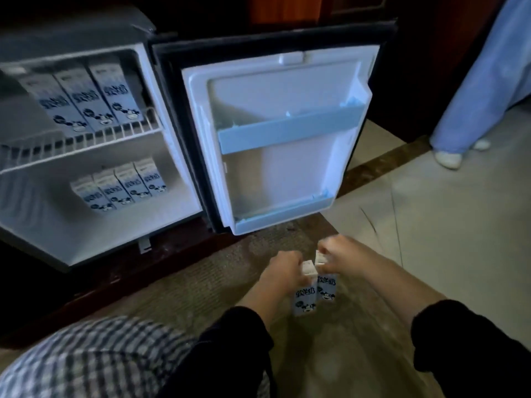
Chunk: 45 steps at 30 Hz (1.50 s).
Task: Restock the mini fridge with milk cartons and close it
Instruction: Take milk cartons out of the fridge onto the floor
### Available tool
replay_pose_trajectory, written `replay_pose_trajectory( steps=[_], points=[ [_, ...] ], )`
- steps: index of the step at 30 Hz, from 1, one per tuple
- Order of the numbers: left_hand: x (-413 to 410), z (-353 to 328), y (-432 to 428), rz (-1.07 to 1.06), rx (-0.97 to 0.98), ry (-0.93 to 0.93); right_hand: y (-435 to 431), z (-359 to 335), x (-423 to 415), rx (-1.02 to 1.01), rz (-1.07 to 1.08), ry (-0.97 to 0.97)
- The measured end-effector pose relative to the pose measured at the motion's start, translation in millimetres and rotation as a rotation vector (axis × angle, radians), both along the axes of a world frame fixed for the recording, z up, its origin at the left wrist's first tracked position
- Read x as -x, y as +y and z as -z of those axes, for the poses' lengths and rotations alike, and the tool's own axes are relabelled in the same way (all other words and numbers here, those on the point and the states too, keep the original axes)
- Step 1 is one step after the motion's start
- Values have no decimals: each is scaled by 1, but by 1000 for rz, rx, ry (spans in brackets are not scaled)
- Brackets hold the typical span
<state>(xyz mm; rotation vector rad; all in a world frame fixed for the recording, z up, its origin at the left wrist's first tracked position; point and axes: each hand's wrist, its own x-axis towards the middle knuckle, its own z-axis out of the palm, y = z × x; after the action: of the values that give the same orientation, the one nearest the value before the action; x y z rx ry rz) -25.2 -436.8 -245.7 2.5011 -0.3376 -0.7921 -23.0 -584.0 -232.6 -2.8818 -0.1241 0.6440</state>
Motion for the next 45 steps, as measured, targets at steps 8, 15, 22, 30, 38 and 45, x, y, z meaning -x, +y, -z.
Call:
replay_pose_trajectory(
  steps=[8, 15, 22, 30, 38, 45],
  points=[
    [14, 89, -38, -39, -38, 139, -31, 94, 16, 26, 73, 165],
    [32, 140, -45, -53, -33, 202, -37, 144, 34, -1, 118, 233],
    [40, 155, -39, -33, -5, 260, -35, 161, 47, -35, 137, 297],
    [31, 135, -27, 52, -67, 279, -31, 135, 49, 20, 129, 285],
    [-4, 66, 7, 120, -148, 209, -3, 57, 21, 54, 36, 198],
    [-34, -24, 70, 143, -190, -34, 58, -23, -14, 14, -23, 33]
  ],
)
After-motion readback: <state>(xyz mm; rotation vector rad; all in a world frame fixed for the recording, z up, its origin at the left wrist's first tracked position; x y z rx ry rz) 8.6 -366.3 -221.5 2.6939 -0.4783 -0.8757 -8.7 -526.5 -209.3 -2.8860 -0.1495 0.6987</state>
